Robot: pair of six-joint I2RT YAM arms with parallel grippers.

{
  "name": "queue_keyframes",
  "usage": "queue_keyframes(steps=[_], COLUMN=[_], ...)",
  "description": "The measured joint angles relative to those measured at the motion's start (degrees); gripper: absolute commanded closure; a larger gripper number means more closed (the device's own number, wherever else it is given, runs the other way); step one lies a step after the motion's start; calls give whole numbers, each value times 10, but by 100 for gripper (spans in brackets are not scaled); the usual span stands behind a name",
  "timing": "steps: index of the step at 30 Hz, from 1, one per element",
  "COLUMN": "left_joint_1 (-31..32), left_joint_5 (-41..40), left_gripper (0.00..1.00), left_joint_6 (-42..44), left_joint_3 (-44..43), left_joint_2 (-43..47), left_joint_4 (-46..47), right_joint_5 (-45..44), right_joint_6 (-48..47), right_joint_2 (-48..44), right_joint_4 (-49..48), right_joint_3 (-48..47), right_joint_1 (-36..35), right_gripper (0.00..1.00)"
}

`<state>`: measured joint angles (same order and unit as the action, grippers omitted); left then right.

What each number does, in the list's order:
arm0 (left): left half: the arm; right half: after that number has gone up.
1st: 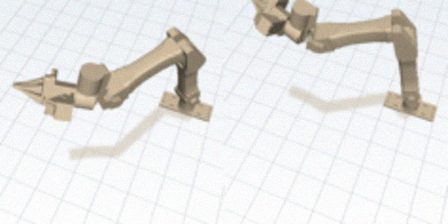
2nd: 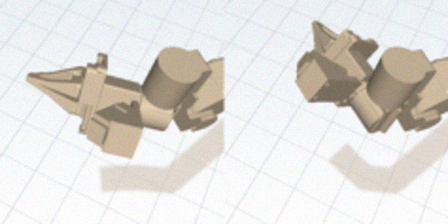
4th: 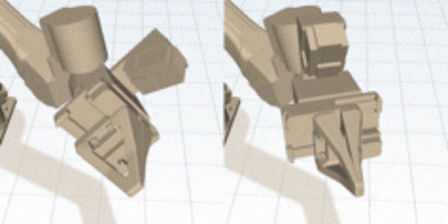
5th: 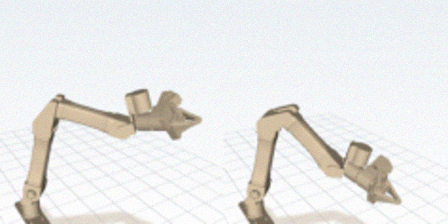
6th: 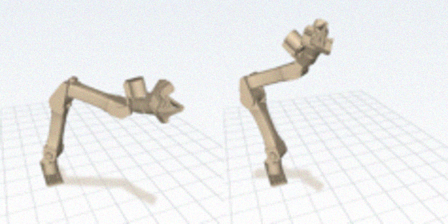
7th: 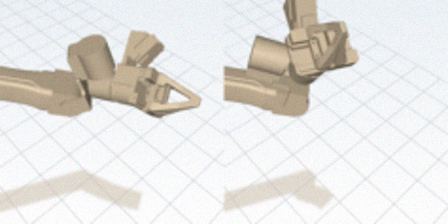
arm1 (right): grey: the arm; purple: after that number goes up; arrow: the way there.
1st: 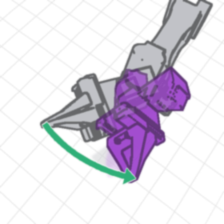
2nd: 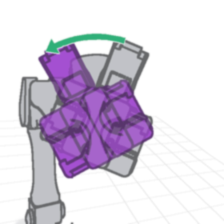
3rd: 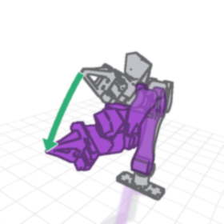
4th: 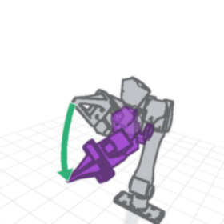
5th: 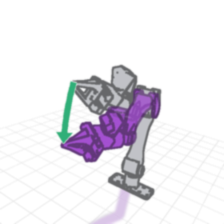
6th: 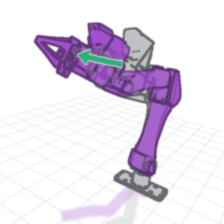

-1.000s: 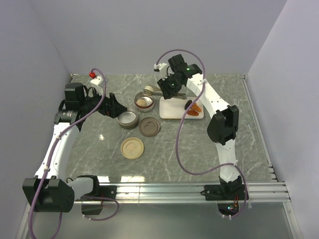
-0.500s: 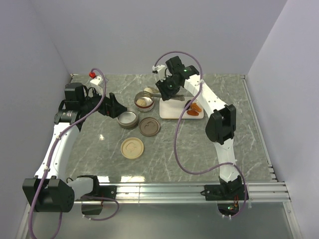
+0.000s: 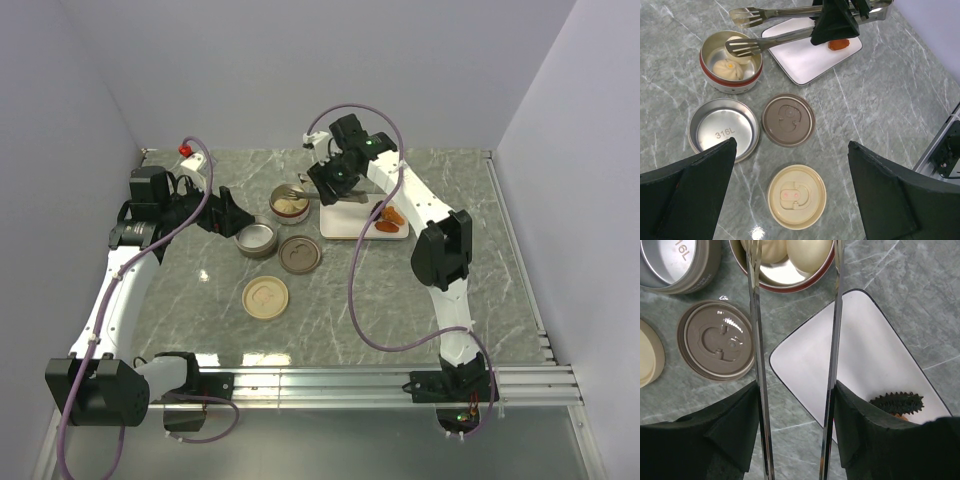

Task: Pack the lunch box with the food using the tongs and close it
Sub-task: Place the food into the lunch box

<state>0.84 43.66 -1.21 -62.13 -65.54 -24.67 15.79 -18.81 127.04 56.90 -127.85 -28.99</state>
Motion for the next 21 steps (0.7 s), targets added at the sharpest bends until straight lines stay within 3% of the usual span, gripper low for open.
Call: queue_keyframes(steps=[6,13,21], left_joint_1=[0,0,0], left_joint_5=[0,0,-1], left_gripper=[1,1,1], left_joint_6=[0,0,1], left_joint_3=[0,0,0], left_joint_2=[0,0,0], left_joint_4=[0,0,0], right_joint_5=[-2,-13,-23], right_joint_6=[3,10,-1], right_joint_2=[0,-5,-10], right_joint_4=[-2,-13,-7], right_joint_3=[0,7,9], right_joint_1=[-1,-1,-2], right_gripper=[40,54,58])
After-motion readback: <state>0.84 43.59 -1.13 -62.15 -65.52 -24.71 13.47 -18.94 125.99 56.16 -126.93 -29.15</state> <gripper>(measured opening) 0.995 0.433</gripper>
